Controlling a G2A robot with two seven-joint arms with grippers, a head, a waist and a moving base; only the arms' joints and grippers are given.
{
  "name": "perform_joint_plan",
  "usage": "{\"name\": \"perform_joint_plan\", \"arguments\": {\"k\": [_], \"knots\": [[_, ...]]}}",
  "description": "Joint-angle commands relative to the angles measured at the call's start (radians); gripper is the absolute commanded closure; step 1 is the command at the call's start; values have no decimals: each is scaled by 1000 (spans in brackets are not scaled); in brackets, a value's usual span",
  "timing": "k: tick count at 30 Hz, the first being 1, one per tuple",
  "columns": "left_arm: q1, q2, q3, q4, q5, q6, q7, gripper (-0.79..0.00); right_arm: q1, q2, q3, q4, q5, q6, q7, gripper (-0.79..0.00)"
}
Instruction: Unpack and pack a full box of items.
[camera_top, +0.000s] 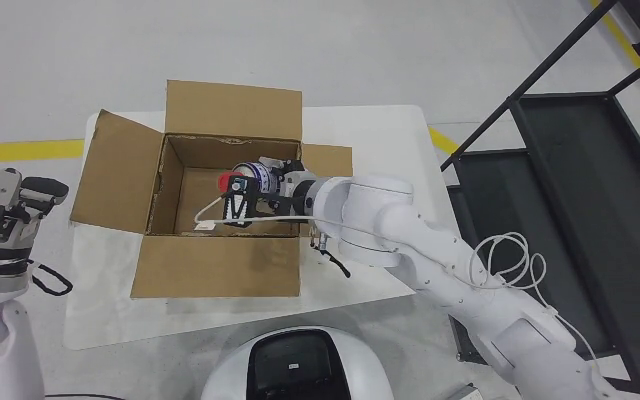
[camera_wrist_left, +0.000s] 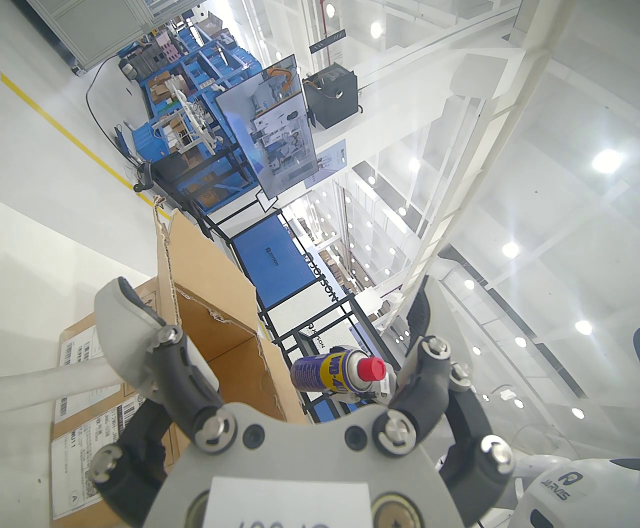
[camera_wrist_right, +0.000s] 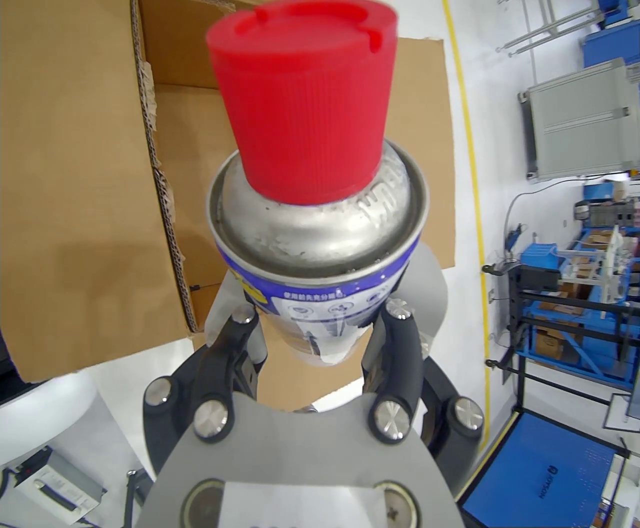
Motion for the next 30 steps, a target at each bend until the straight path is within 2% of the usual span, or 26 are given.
{"name": "perform_joint_plan", "arguments": {"k": [1,18,23,30], "knots": [[0,0,0,0,0,0,0,-785,5,-1,-2,6,3,4,1,0],[0,0,0,0,0,0,0,-785,3,-1,-3,26,-13,17,7,0],[0,0,0,0,0,0,0,-785,105,-32,-60,91,25,48,61,0],[0,0,0,0,0,0,0,-785,316,-112,-191,277,171,74,119,0]]}}
